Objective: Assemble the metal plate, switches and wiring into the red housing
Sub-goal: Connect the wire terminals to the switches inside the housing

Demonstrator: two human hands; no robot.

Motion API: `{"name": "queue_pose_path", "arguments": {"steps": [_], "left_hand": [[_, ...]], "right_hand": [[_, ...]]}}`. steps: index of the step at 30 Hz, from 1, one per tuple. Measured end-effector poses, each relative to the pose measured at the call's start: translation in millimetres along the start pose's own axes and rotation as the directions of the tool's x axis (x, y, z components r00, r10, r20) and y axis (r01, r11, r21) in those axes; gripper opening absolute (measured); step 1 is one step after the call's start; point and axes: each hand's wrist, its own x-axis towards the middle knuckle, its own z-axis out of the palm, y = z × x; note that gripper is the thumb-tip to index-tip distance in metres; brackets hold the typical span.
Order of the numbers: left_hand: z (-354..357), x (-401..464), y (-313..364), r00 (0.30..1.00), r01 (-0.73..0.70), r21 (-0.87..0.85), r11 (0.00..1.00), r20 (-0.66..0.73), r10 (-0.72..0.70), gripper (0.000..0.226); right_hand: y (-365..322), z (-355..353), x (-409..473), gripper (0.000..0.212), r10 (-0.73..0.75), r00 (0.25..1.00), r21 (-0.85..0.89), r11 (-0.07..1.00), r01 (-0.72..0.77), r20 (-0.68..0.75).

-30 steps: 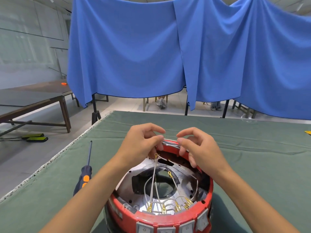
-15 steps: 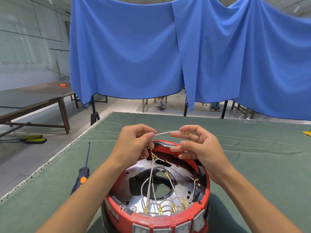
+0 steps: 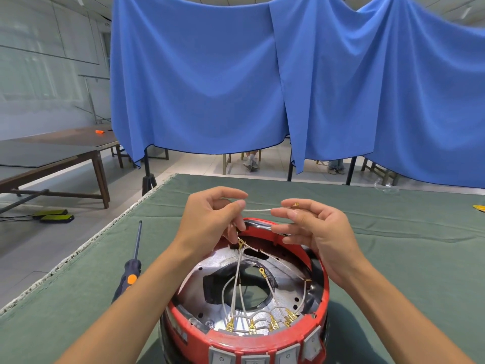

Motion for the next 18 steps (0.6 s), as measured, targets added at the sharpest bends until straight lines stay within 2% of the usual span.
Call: {"name": "queue_pose_path", "arguments": {"steps": [3, 10, 15, 18], "left_hand": [[-1, 0, 0, 1.000, 0.015, 0.013, 1.000, -0.015, -0.015, 0.010], [-2, 1, -7, 0.995, 0.098, 0.075, 0.992, 0.022, -0.100, 0.014], [-1, 2, -8, 0.989, 0.137, 0.091, 0.986, 0.045, -0.142, 0.014], [-2, 1, -7, 0.992, 0.114, 0.076, 0.990, 0.050, -0.118, 0.014]], "right_hand": [[-1, 2, 0, 0.010, 0.000, 1.000, -0.008, 1.000, -0.001, -0.004], [-7, 10, -4, 0.023, -0.070, 0.997, -0.043, 0.997, 0.069, -0.021], [-8, 16, -7, 0.010, -0.093, 0.996, -0.104, 0.990, 0.094, 0.011], [-7, 18, -7, 0.009, -0.124, 0.992, -0.157, 0.981, 0.117, -0.033]]}}
